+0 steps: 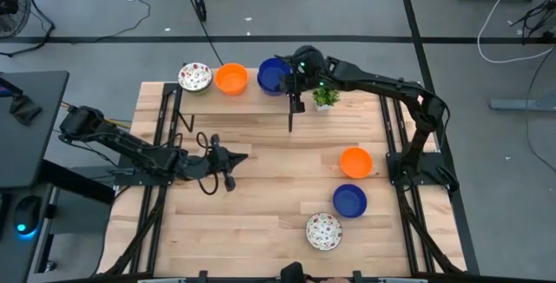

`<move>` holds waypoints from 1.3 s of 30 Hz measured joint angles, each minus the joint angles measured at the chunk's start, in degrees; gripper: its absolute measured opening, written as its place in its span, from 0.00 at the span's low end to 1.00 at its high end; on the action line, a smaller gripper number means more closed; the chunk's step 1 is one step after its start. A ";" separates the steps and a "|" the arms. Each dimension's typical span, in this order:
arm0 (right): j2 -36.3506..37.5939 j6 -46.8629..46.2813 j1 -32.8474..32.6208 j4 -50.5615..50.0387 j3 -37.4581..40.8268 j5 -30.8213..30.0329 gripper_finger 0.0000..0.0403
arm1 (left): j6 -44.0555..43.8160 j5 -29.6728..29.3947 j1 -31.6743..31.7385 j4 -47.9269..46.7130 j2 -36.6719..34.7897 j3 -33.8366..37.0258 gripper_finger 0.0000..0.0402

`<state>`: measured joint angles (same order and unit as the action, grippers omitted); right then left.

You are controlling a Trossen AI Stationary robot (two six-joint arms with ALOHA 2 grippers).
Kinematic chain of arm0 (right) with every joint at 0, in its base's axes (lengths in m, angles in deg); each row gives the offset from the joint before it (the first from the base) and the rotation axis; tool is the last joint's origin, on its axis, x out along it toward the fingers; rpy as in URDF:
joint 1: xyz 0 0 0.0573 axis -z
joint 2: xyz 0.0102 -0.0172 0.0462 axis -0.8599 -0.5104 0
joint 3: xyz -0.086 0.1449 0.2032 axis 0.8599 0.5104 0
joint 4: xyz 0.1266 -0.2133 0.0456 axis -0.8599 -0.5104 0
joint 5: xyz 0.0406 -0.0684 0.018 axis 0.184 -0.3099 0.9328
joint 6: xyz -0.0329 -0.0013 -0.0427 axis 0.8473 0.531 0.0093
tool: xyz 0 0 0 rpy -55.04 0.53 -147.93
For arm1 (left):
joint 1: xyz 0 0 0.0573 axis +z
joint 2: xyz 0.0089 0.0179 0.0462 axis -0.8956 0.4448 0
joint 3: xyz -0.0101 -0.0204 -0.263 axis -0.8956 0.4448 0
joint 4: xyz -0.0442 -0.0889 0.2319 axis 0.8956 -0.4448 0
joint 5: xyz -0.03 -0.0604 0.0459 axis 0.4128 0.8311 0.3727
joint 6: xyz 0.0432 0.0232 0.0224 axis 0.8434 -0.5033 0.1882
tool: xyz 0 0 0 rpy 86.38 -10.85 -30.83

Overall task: Pick & Place Mini bowls
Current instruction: Stack the blue bowl on top of the stacked blue bowls on the shelf, then stack the orange bowl on top of the stacked orange bowls on the shelf

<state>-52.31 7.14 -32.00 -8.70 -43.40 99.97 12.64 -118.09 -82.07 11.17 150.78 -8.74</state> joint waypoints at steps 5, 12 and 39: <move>0.00 -0.02 0.00 -0.46 0.00 -0.01 0.04 | -0.56 0.25 0.00 0.00 0.00 0.00 0.01; 0.00 -0.02 0.00 -0.55 0.00 0.00 0.04 | -0.79 0.25 0.00 0.01 0.00 0.00 0.01; 9.62 -14.41 -10.46 -11.84 0.02 -0.03 0.33 | -1.01 2.42 -0.07 0.01 0.00 0.00 0.01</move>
<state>-42.69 -7.28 -42.45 -20.54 -43.38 99.94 11.64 -115.68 -82.14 11.18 150.78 -8.74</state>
